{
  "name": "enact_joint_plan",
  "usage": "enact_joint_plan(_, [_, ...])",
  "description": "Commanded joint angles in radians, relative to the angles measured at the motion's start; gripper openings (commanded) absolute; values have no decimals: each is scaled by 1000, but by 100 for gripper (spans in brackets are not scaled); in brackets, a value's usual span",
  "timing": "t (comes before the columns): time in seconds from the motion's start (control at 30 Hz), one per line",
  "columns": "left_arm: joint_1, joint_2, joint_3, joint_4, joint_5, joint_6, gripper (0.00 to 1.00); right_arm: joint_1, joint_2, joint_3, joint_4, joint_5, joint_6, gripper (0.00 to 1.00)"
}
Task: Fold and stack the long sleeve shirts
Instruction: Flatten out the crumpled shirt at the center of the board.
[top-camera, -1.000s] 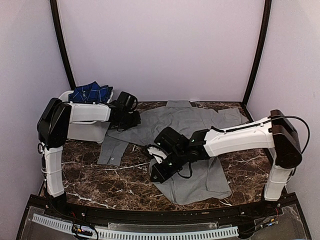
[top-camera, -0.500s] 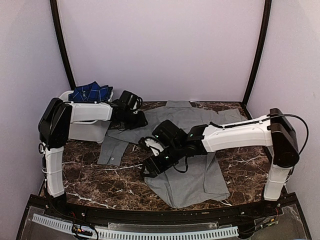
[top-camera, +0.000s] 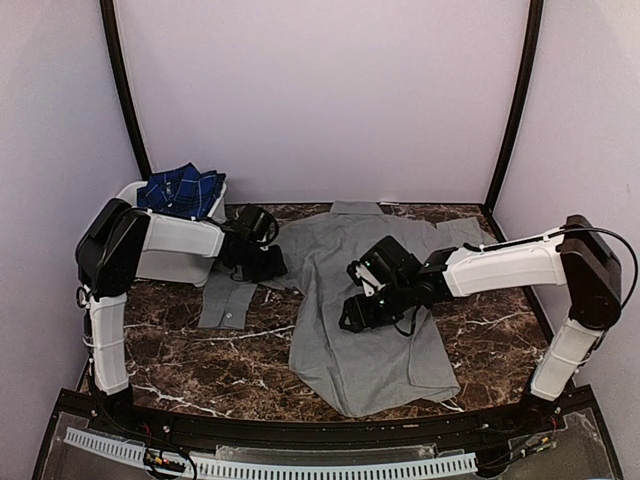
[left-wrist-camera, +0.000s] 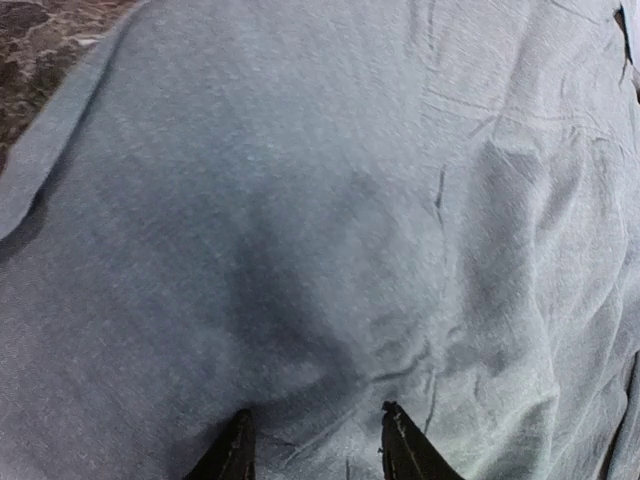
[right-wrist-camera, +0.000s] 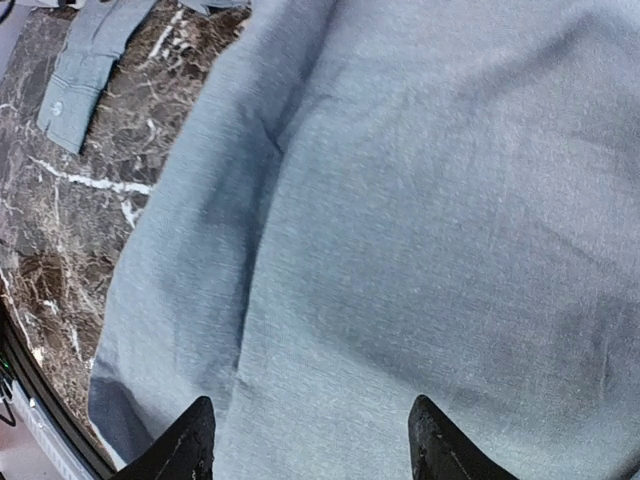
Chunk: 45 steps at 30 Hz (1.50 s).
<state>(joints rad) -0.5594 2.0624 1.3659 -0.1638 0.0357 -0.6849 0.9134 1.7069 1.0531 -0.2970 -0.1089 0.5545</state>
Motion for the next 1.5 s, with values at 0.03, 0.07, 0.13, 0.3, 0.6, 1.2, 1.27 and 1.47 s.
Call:
enact_joint_plan(0.03, [68, 42, 20, -65, -91, 45, 42, -3, 14, -53, 27, 46, 37, 62])
enact_joint_plan(0.07, [85, 50, 33, -76, -94, 54, 42, -2, 18, -61, 29, 44, 42, 62])
enact_joint_plan(0.13, [107, 79, 76, -94, -98, 82, 42, 3, 21, -77, 46, 26, 53, 61])
enact_joint_plan(0.3, [141, 163, 238, -149, -112, 155, 42, 56, 50, -71, 82, -15, 88, 61])
enact_joint_plan(0.6, [151, 307, 560, -258, -56, 257, 49, 85, 134, 115, 98, -56, 109, 61])
enact_joint_plan(1.2, [-114, -68, 77, -173, 215, 74, 52, -108, 79, -26, 100, 37, 72, 60])
enact_joint_plan(1.27, [-130, -104, -6, -147, 270, 57, 51, -122, 81, -30, 94, 44, 62, 60])
enact_joint_plan(1.47, [-163, -222, -204, -170, 336, 52, 51, -136, 84, -37, 76, 56, 46, 60])
